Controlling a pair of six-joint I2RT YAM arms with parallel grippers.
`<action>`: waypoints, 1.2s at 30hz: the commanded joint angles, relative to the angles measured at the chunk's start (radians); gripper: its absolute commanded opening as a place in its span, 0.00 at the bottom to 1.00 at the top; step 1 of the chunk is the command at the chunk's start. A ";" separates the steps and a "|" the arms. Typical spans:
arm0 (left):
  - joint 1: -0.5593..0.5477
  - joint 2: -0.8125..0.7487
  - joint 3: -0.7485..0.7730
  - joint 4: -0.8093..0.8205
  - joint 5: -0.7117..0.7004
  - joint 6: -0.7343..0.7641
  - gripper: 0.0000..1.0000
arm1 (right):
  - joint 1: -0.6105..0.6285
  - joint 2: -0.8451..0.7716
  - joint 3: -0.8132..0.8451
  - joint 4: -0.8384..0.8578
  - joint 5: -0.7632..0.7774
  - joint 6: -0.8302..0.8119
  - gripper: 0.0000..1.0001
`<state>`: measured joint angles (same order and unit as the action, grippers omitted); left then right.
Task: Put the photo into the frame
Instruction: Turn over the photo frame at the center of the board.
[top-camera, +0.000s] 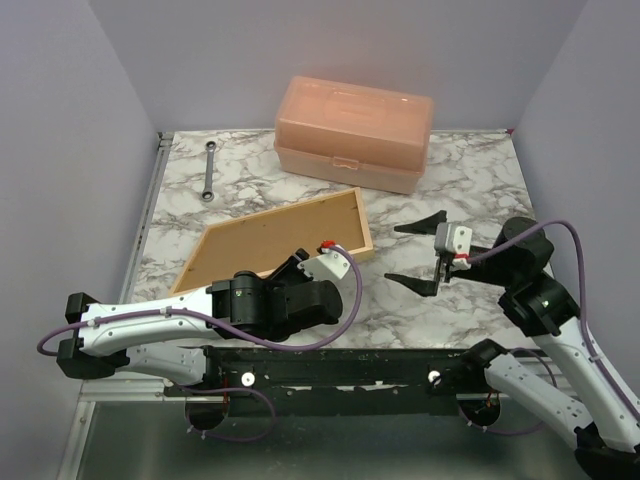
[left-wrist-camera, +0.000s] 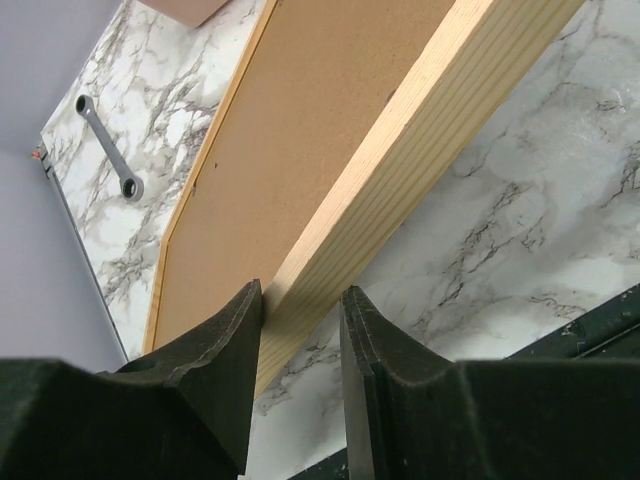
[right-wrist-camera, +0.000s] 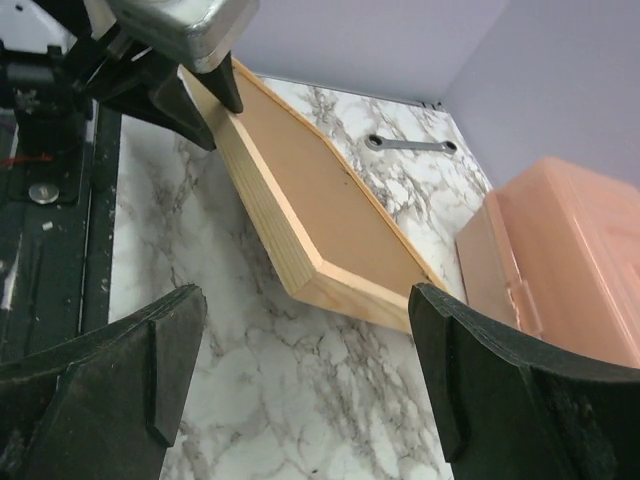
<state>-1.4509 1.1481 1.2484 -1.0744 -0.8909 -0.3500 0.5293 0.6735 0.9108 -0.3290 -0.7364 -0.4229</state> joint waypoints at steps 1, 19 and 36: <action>-0.005 -0.019 0.014 0.078 0.003 -0.032 0.00 | 0.004 0.074 -0.038 0.061 -0.178 -0.264 0.90; -0.005 -0.028 0.018 0.064 0.010 -0.053 0.00 | 0.006 0.350 -0.116 0.313 -0.366 -0.397 0.64; -0.007 -0.037 0.098 0.054 0.011 -0.073 0.67 | 0.006 0.305 -0.033 0.148 -0.383 -0.288 0.01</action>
<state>-1.4570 1.1351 1.2747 -1.0672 -0.8680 -0.3626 0.5293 1.0191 0.8330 -0.1371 -1.0561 -0.8349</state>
